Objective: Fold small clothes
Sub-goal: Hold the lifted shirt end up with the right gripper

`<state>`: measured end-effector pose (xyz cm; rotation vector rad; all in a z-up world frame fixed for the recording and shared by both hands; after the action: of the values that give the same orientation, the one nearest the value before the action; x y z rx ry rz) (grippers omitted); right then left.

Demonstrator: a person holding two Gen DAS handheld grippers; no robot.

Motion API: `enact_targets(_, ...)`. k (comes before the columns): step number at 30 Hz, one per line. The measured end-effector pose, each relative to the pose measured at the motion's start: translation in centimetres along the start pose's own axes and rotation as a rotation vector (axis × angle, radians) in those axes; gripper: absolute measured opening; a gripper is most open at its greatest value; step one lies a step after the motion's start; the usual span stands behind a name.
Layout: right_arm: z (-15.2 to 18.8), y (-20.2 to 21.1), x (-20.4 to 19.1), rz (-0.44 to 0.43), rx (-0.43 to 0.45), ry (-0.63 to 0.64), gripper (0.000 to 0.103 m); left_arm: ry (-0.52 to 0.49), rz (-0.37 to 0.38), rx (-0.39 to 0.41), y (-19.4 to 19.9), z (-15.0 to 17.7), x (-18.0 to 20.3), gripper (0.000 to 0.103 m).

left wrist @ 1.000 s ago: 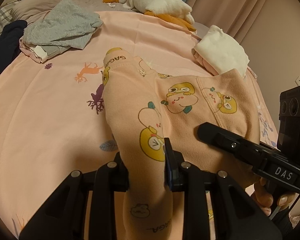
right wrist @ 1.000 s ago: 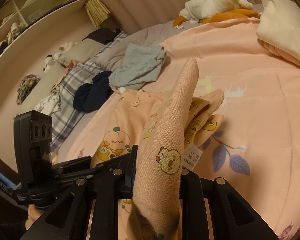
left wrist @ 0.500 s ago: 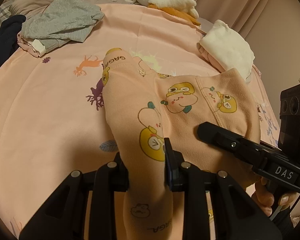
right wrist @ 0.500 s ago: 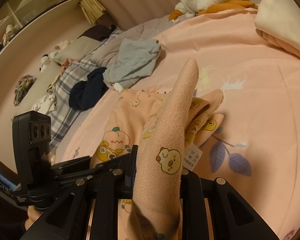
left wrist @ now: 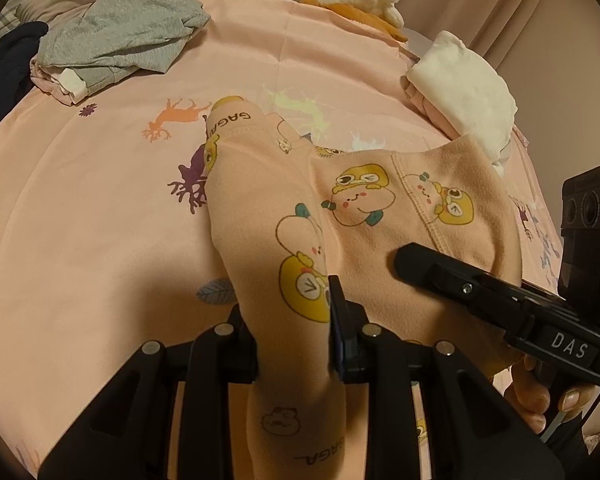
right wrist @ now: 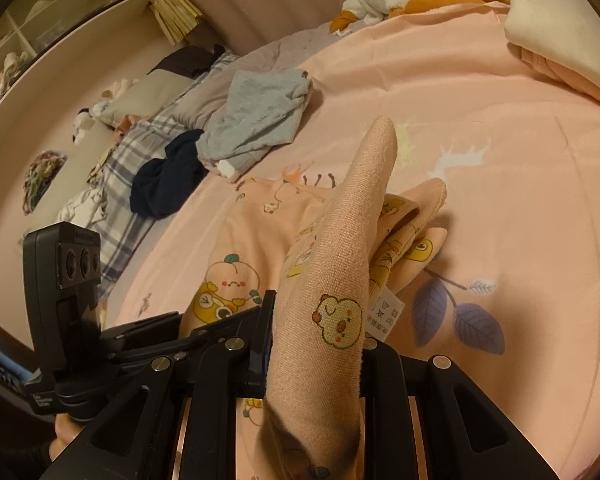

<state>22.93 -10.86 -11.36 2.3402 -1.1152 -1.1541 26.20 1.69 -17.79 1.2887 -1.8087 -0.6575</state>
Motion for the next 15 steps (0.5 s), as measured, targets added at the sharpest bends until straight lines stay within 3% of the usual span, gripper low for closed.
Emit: enact_targets(15, 0.4, -1.0, 1.2, 0.003, -0.032, -0.029, 0.024, 0.008, -0.01, -0.025, -1.2, 0.2, -0.6, 0.027)
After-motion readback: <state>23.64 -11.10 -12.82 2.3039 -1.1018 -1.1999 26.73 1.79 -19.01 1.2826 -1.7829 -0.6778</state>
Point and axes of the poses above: each gripper's, at about its wrist camera, not at the fingertips, and y roughly against the way its jaws point, x to its right, z to its underside, the point moved 7 cm from there along -y, roughly the way its jaws point, and after that the axes turned 2 degrees about x, right-handed, at the moved point
